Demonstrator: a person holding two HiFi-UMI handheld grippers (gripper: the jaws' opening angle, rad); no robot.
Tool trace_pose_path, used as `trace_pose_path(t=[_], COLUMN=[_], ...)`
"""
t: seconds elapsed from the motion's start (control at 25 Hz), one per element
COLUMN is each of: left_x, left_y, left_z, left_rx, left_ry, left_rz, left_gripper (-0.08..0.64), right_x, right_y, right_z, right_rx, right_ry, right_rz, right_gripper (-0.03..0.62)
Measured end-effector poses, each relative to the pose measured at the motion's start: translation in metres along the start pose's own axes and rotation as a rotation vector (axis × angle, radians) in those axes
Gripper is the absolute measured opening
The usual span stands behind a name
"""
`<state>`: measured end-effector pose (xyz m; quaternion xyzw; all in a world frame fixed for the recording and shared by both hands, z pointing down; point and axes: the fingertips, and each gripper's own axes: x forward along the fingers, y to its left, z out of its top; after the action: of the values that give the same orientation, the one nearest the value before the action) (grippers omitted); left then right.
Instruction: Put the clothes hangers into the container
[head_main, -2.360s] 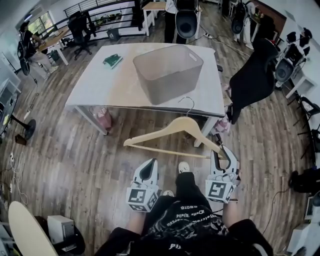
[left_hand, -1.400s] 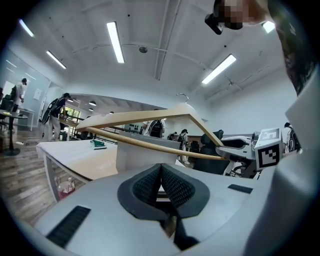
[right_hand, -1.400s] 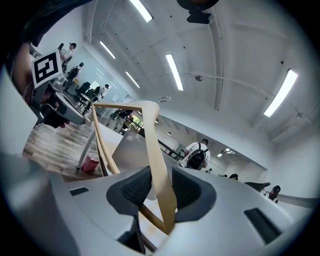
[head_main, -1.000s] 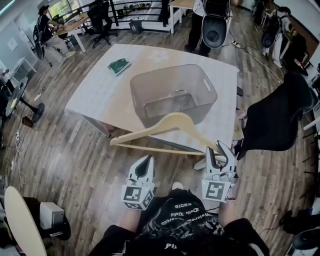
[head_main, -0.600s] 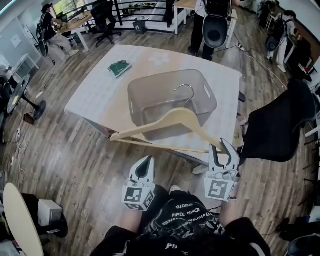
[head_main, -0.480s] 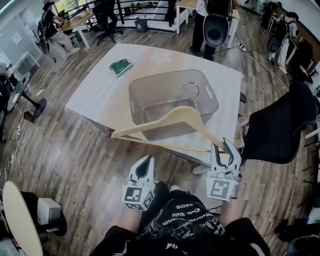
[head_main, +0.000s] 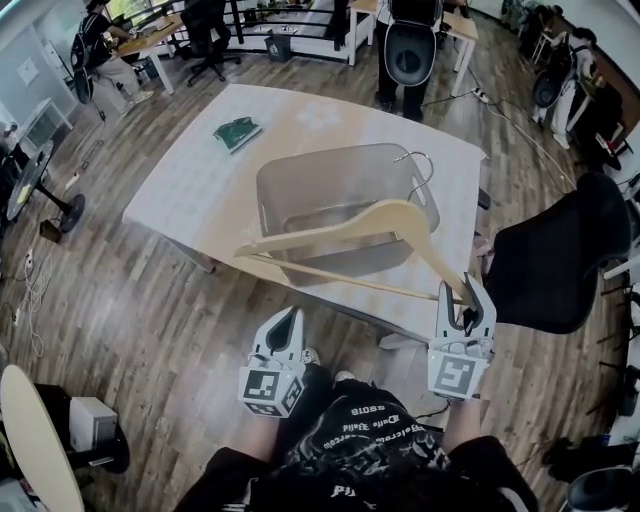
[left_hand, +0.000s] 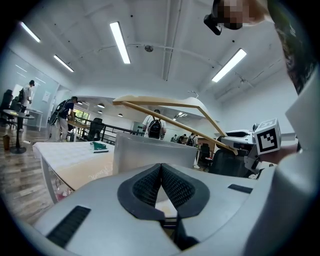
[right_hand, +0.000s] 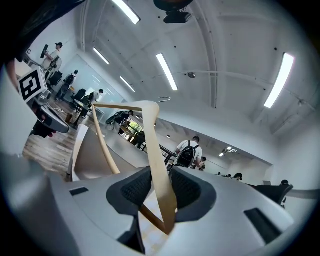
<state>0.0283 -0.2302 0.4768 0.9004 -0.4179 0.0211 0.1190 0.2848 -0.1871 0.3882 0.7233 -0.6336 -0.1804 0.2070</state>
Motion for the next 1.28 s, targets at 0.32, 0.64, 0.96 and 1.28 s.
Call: trace_pose_path(t=[0.32,0.64,0.96,1.28], left_x=[0.003,0.006,0.007,0.010], left_y=[0.008,0.011,0.014,0.014], left_z=[0.002,0.002,0.008,0.012], left_rx=[-0.013,-0.016,-0.011,-0.009], left_ry=[-0.001,0.002,-0.007,-0.011], left_rz=[-0.007,-0.037,-0.043,-0.046], left_gripper=[0.020,0.020,0.020,0.020], right_x=[0.019,0.038,0.057,0.072], right_y=[-0.033,-0.064,-0.065,-0.054], right_z=[-0.003,-0.007,0.002,0.004], right_rx=[-0.012,-0.058,-0.159,-0.266], right_ry=[0.074,0.153,0.180,0.198], right_rz=[-0.022,-0.044,-0.024,0.030], right_gripper=[0.138,0.138,0.143,0.143])
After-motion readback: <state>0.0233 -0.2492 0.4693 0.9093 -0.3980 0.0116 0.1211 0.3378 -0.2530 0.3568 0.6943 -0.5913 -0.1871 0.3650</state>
